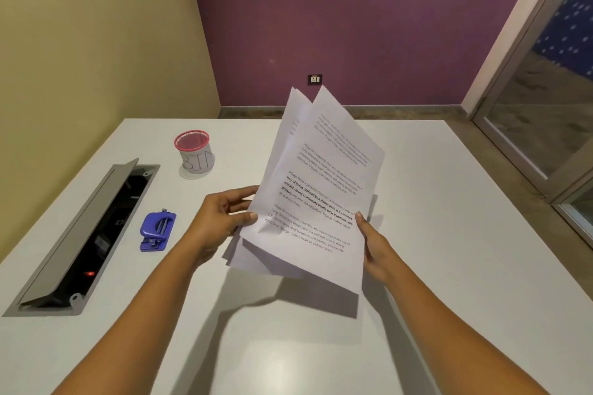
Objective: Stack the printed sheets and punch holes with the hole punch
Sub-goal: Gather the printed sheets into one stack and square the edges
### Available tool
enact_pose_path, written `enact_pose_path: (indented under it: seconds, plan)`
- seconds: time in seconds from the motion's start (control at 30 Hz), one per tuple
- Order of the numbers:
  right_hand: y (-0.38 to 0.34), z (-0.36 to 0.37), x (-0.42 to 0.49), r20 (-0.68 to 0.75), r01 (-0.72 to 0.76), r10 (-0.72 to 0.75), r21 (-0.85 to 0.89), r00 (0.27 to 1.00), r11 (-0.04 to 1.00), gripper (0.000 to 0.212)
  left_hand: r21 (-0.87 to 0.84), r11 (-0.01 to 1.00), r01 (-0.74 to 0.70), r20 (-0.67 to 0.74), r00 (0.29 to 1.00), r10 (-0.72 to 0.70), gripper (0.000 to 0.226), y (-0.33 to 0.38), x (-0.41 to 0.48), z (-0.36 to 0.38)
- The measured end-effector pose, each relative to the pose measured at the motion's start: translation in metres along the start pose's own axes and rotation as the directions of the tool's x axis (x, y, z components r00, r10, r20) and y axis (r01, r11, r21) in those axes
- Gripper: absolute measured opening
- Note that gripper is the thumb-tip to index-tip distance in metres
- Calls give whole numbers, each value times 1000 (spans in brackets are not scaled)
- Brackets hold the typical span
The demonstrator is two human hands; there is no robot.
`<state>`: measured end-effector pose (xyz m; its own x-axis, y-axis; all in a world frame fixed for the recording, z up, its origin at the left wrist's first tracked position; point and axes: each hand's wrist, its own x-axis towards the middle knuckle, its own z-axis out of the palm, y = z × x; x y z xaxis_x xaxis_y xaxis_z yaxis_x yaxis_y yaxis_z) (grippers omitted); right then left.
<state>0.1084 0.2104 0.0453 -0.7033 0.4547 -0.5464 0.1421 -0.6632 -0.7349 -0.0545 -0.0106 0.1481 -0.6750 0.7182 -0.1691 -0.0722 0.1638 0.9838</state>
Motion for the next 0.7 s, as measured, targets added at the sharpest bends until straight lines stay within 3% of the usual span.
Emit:
enact_pose_path:
  seconds: [0.1, 0.4, 0.7]
  plan:
    - [-1, 3, -1, 83, 4, -12, 97, 996, 995, 44, 6, 1000, -1, 12, 1000, 1, 47, 0, -4, -5]
    - [11, 14, -2, 157, -10, 7, 17, 988, 1000, 62, 300, 940, -165, 140, 982, 128, 50, 39, -11, -12]
    - [2, 26, -2, 320, 15, -72, 178, 945, 984, 104, 308, 900, -309, 182, 947, 263, 64, 73, -20, -18]
